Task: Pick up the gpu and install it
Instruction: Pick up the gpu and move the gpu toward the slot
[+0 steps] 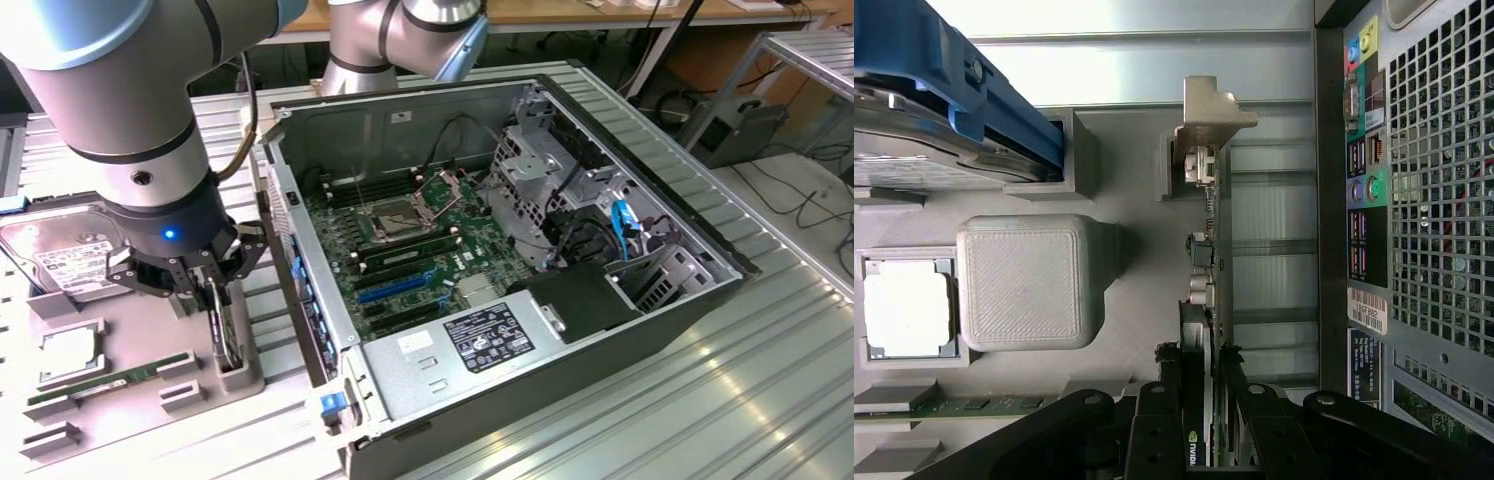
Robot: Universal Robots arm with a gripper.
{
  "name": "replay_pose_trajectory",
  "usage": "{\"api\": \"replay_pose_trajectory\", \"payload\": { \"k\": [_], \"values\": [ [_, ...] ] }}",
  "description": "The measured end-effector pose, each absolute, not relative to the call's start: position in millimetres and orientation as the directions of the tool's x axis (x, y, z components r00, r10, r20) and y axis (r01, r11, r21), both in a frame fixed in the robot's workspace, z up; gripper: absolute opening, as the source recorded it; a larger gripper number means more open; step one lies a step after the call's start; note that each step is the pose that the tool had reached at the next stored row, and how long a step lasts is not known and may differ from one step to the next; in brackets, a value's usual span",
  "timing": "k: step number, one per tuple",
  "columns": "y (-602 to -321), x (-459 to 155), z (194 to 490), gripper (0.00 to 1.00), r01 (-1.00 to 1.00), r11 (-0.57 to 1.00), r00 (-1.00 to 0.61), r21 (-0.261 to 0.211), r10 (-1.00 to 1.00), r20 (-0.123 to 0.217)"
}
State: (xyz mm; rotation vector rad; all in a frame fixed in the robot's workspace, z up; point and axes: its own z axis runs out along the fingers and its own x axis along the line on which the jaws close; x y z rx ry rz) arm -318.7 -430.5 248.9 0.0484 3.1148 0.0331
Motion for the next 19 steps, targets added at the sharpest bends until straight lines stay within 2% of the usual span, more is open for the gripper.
{"api": "replay_pose_trajectory", "payload": {
  "k": [19],
  "values": [
    [-430.5, -314.4, 248.9, 0.26, 0.031, 0.999, -0.999, 0.022, 0.031, -0.026]
  ]
}}
